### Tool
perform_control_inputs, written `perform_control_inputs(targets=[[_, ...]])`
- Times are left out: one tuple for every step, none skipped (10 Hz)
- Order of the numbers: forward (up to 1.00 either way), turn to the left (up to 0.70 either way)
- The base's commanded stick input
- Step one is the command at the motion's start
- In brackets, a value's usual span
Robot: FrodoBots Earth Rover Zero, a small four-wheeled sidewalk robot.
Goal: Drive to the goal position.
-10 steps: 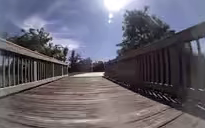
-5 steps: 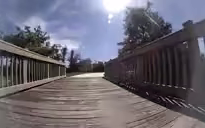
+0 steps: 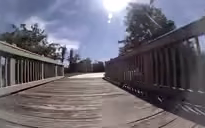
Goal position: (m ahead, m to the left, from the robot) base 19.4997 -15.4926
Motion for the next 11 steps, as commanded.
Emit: perform_control_inputs(targets=[[0.85,0.00],[0.85,0.00],[0.85,0.00],[0.85,0.00],[0.85,0.00],[0.85,0.00],[0.85,0.00],[0.85,0.00],[0.85,0.00],[0.85,0.24],[0.85,0.34]])
